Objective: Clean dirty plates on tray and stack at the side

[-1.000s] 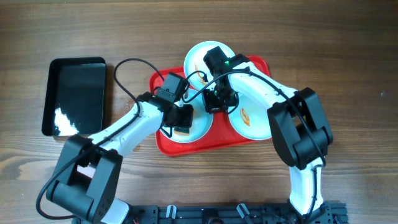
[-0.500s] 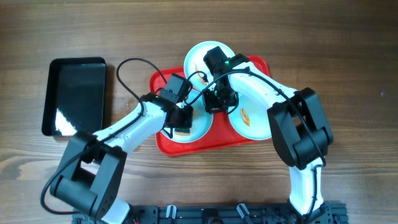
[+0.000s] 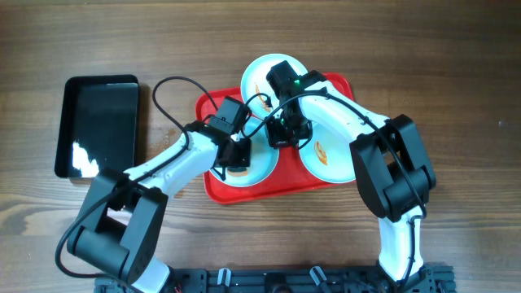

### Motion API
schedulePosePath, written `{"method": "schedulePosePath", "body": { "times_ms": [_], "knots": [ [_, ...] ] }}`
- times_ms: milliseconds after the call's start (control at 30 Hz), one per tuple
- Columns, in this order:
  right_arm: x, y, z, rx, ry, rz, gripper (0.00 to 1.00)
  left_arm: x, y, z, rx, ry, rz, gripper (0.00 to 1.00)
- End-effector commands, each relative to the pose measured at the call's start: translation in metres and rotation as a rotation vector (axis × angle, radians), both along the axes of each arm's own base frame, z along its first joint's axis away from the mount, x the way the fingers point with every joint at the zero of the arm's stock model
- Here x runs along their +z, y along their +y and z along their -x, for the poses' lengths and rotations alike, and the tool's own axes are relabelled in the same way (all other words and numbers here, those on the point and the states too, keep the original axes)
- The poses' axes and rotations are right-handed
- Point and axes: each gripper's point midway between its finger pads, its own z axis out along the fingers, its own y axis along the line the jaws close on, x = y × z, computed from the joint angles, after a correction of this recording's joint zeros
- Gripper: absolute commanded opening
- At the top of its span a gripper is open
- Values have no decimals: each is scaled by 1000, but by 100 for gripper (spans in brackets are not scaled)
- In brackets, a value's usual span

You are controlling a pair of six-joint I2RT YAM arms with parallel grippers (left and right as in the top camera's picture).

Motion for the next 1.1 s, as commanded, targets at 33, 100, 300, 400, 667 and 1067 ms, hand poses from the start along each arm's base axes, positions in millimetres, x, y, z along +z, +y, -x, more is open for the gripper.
{"method": "schedulePosePath", "body": {
  "times_ms": [33, 100, 300, 400, 667, 1067],
  "knots": [
    [-12, -4, 4, -9, 29, 19, 4, 5, 69, -26, 143, -111, -278, 4],
    [-12, -4, 4, -9, 29, 19, 4, 8, 91, -31, 187, -133, -352, 4],
    [-12, -4, 3, -9, 26, 18, 4, 15, 115, -40, 246, -149, -371, 4],
    [-12, -3, 3, -10, 23, 16, 4, 28, 104, -46, 240, -174, -303, 4],
    [-10, 4, 1, -27, 28, -20, 4, 66, 41, -51, 196, -182, 62, 4],
    [-9, 9, 1, -55, 39, -43, 4, 40, 20, -38, 251, -49, 157, 4]
  ]
}}
